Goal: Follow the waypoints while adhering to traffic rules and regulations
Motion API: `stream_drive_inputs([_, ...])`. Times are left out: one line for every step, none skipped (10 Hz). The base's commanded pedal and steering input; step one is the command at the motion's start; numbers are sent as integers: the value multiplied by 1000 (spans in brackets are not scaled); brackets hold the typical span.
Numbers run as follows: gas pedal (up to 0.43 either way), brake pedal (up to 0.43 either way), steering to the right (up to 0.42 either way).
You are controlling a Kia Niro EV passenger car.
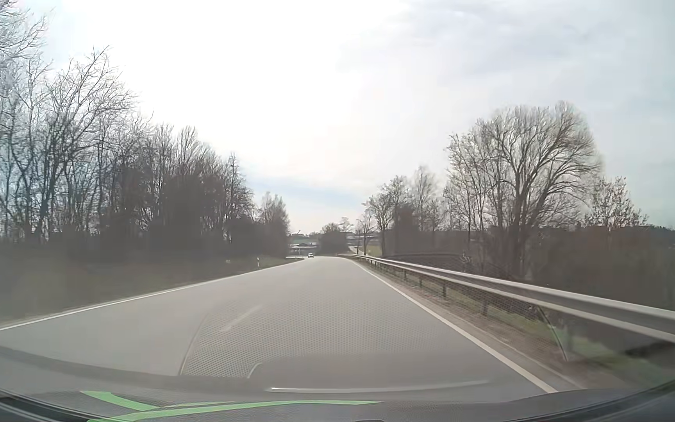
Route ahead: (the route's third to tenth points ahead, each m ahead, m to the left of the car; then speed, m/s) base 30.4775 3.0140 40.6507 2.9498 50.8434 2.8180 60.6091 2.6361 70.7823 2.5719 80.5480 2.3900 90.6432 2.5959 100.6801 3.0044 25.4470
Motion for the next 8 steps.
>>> stream_drive_inputs([189,0,2])
stream_drive_inputs([189,0,2])
stream_drive_inputs([189,0,1])
stream_drive_inputs([189,0,2])
stream_drive_inputs([189,0,1])
stream_drive_inputs([189,0,0])
stream_drive_inputs([189,0,-1])
stream_drive_inputs([189,0,-1])
